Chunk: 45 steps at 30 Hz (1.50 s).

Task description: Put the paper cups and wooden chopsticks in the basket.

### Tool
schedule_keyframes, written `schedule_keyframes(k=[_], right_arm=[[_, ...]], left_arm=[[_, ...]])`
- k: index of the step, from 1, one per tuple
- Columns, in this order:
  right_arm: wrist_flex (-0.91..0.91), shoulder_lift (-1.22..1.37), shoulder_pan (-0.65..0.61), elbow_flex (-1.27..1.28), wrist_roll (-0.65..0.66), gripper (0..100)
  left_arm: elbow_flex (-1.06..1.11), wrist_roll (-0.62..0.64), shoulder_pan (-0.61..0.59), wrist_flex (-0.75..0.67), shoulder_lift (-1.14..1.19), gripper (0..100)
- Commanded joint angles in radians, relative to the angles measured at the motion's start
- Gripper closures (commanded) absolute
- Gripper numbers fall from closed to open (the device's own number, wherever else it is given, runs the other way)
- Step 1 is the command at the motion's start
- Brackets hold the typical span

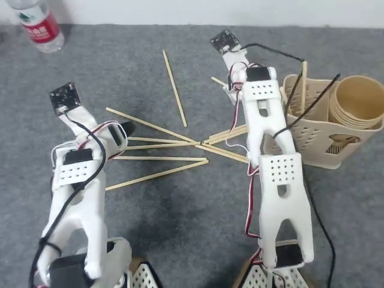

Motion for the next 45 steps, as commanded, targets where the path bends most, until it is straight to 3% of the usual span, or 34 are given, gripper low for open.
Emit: schedule_keyframes(k=[1,10,16,21,33,45], right_arm=[[0.041,0.056,0.030,-0.143,0.012,79.4],[0.081,0.147,0.039,-0.204,0.066,79.6],[0.113,0.148,0.044,-0.199,0.126,99.1],[0.202,0.139,0.021,-0.207,0.226,99.1],[0.473,-0.008,-0.108,-0.528,0.222,99.0],[0.484,-0.395,-0.196,-0.517,-0.015,99.0]], left_arm=[[-0.007,0.008,0.005,-0.020,-0.017,72],[-0.007,0.009,0.005,-0.020,-0.017,72],[-0.007,0.009,0.005,-0.020,-0.017,72],[-0.007,0.011,0.005,-0.020,-0.017,72],[-0.007,0.011,0.005,-0.021,-0.017,72],[-0.007,0.011,0.005,-0.021,-0.017,72]])
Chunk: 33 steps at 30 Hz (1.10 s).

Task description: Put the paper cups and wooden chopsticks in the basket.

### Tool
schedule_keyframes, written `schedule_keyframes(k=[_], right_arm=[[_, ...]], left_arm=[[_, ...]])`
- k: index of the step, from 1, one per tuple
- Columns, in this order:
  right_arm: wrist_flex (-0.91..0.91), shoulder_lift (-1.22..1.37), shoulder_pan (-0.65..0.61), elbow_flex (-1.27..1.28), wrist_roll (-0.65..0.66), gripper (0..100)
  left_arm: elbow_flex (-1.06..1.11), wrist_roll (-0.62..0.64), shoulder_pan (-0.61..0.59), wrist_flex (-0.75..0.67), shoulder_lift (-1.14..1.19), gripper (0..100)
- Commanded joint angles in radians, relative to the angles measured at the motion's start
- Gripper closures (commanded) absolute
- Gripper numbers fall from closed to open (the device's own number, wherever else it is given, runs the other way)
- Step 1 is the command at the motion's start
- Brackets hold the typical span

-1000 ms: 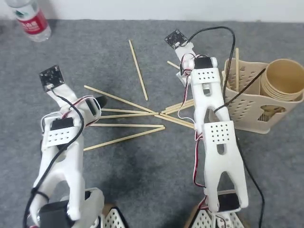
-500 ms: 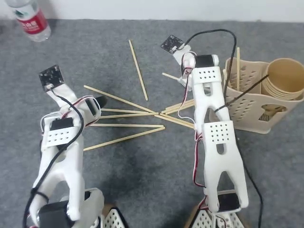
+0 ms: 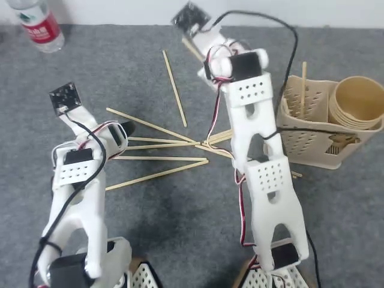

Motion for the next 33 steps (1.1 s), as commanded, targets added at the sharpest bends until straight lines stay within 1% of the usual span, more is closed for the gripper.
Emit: schedule_keyframes(k=[1,5,9,12,17,20,22,26,29,31,33], right_arm=[[0.005,-0.174,-0.021,-0.051,-0.064,99.0],[0.010,-0.277,-0.027,-0.043,-0.118,99.0],[0.041,-0.306,-0.070,-0.020,-0.124,99.0],[0.031,-0.341,-0.091,-0.060,-0.127,99.0],[-0.025,-0.541,-0.073,-0.043,-0.126,99.0],[-0.016,-0.657,-0.012,-0.043,-0.126,99.0],[0.018,-0.720,0.059,-0.043,-0.137,99.0],[0.102,-0.777,0.252,-0.043,-0.265,99.0],[0.111,-0.780,0.378,-0.035,-0.339,99.0],[0.113,-0.786,0.423,0.025,-0.370,99.1],[0.114,-0.794,0.426,0.123,-0.385,99.1]], left_arm=[[-0.007,0.011,0.005,-0.021,-0.017,72],[-0.007,0.011,0.005,-0.020,-0.017,72],[-0.007,0.011,0.005,-0.018,-0.017,72],[-0.007,0.011,0.005,-0.018,-0.017,72],[-0.007,0.011,0.005,-0.017,-0.017,72],[-0.007,0.011,0.005,-0.017,-0.017,72],[-0.005,0.011,0.005,-0.017,-0.017,72],[-0.005,0.011,0.005,-0.017,-0.017,72],[-0.004,0.011,0.005,-0.017,-0.015,72],[0.004,0.011,0.005,-0.021,-0.017,72],[0.007,0.011,0.005,-0.021,-0.017,72]])
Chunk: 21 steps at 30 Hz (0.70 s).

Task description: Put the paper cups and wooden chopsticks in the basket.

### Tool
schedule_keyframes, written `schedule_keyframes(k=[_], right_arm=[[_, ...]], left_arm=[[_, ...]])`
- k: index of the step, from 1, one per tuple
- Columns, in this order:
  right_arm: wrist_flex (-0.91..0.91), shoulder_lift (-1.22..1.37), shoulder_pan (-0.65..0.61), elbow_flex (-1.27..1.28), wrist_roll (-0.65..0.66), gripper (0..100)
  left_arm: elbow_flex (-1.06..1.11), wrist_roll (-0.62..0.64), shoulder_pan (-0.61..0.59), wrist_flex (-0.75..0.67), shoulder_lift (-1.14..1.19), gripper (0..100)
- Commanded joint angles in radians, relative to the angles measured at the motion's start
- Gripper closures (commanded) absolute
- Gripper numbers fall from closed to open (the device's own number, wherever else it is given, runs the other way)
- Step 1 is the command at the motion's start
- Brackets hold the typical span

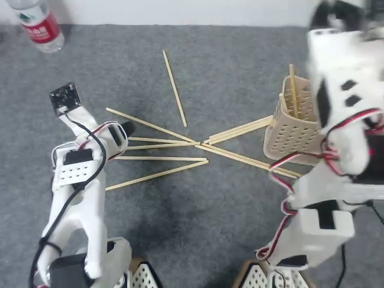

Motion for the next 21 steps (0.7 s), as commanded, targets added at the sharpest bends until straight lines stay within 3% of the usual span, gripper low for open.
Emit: schedule_keyframes(k=[1,10,15,21], right_arm=[[0.044,-0.058,0.031,0.155,-0.049,99.1],[-0.001,-0.380,-0.027,0.684,-0.104,99.1],[-0.223,-0.418,0.010,0.957,-0.104,99.1],[-0.631,-0.493,0.050,1.349,-0.098,99.1]], left_arm=[[-0.002,0.011,0.005,-0.021,-0.017,72],[-0.004,0.011,0.014,-0.021,-0.017,72],[-0.001,0.008,0.034,-0.021,-0.017,72],[-0.001,0.009,0.032,-0.021,-0.017,72]])
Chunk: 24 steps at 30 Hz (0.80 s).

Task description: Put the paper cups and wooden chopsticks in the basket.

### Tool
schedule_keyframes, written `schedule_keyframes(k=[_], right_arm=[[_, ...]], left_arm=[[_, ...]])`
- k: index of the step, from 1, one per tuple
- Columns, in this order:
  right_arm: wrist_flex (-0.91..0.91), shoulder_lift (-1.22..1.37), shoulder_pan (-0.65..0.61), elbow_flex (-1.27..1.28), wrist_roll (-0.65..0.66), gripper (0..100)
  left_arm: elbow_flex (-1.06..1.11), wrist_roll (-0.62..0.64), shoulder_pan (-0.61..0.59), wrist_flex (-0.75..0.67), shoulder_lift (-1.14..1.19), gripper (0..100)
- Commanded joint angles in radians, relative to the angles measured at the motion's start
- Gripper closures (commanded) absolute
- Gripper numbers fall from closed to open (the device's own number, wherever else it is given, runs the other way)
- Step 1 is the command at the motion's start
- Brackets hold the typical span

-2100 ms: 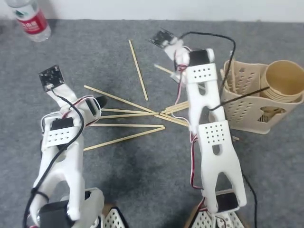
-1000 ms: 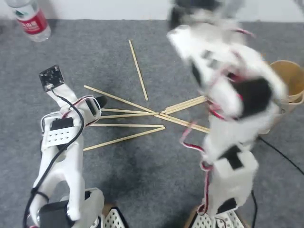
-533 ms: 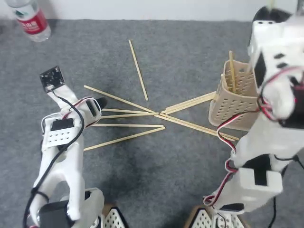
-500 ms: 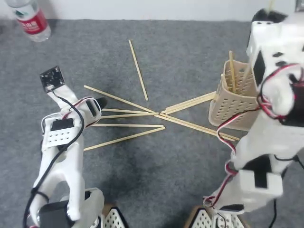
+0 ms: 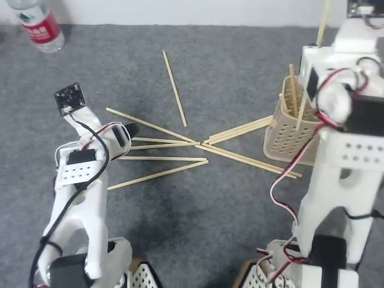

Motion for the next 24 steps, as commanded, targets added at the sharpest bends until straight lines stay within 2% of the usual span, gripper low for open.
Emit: schedule_keyframes(k=[1,7,12,17,24], right_arm=[[-0.260,-0.099,0.025,0.201,-0.002,99.1],[-0.473,-0.283,0.021,0.505,0.055,99.1],[-0.487,-0.493,0.005,0.470,0.061,99.1],[-0.509,-0.475,-0.033,0.502,0.121,99.1],[-0.829,-0.498,-0.038,0.753,0.101,99.1]], left_arm=[[-0.004,0.009,0.008,-0.021,-0.017,72],[-0.008,0.009,0.014,-0.029,-0.017,72],[-0.002,0.009,0.015,-0.052,-0.015,72],[-0.001,0.008,0.015,-0.052,-0.015,72],[0.008,0.006,0.014,-0.055,-0.017,72]])
